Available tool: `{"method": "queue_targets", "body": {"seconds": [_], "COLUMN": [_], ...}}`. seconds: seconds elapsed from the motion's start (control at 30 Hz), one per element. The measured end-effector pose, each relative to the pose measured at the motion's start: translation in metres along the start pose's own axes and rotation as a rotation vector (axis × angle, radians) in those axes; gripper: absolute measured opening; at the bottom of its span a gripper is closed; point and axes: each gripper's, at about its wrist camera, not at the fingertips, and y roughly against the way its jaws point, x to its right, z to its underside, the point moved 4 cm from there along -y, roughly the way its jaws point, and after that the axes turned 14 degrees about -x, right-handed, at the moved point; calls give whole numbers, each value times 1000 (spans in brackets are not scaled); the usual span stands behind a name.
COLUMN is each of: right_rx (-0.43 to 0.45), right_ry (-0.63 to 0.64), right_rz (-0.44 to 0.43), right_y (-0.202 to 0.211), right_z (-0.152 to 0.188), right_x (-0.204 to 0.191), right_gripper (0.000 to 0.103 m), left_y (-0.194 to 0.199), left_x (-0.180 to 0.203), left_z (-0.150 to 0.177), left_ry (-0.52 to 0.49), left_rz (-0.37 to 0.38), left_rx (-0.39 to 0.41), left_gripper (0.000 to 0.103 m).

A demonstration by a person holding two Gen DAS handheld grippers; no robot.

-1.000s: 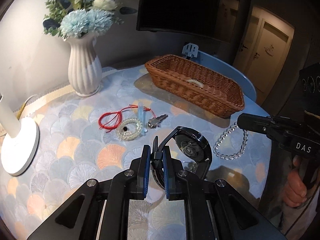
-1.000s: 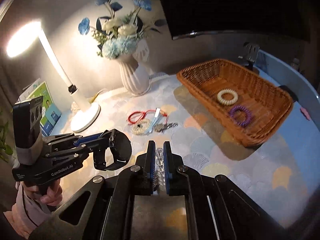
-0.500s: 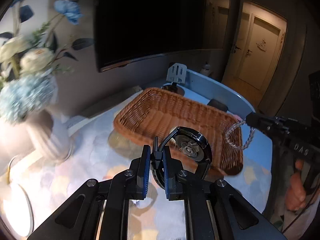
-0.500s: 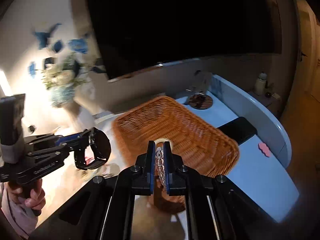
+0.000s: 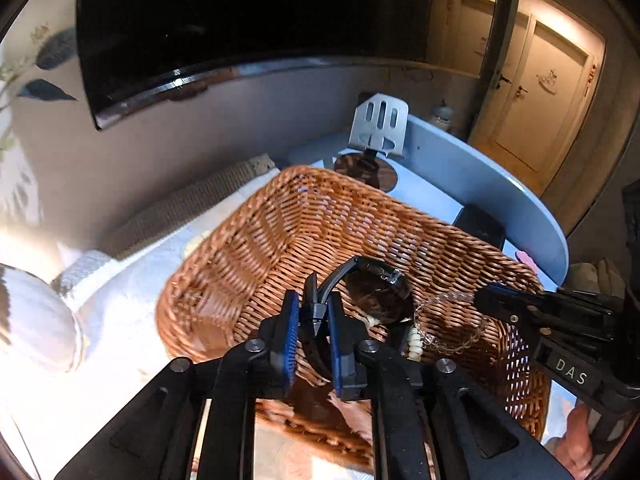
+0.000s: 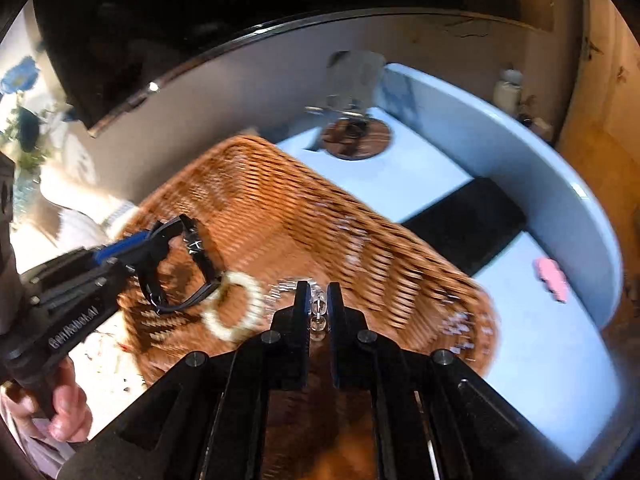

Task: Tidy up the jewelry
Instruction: 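Carry watch and bracelet into the basket and open both tools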

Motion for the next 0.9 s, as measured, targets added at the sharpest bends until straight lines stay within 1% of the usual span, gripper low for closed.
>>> {"method": "queue_targets", "body": {"seconds": [0.03,0.07,0.13,0.23,0.37,0.4,0.43,0.47,0.53,0.57,0.6,0.67,0.7,0.73,0.8,0.83,0.9], "right_rx": [3,9,31,77,139,154,170,189,219,226,223,205,189,168,118,105,95], "right_ry": [5,13,29,58,107,121,137,154,180,188,194,187,186,192,197,195,169], "right_rz": [14,22,33,46,11,1,-8,-20,-51,-72,-90,-122,-134,-137,-120,-108,-93], "right_y": [2,6,18,40,75,84,91,99,111,114,113,102,90,78,48,36,18], "right_z": [2,5,12,24,47,55,62,72,92,103,113,137,150,160,178,184,190], "right_x": [2,3,4,-2,-21,-28,-35,-44,-60,-68,-76,-91,-99,-107,-122,-126,-131], "right_gripper": [11,11,11,11,15,18,25,29,44,47,48,48,48,48,48,48,48], "left_y": [0,1,8,30,71,84,94,106,127,137,148,172,187,197,212,216,215], "left_x": [-1,-2,-2,1,1,-1,-2,-5,-10,-14,-18,-25,-28,-31,-37,-42,-54], "left_z": [0,1,1,8,26,33,39,48,65,76,88,119,136,150,176,187,206], "left_ry": [11,24,38,33,27,26,26,28,36,41,46,54,55,54,57,56,68], "left_rz": [19,17,7,21,30,28,27,28,42,58,101,296,363,359,276,248,217], "left_rx": [9,17,32,72,121,136,146,155,174,180,181,187,210,232,253,251,227], "left_gripper": [19,22,29,29,31,31,33,35,42,44,48,52,55,59,65,65,65]}}
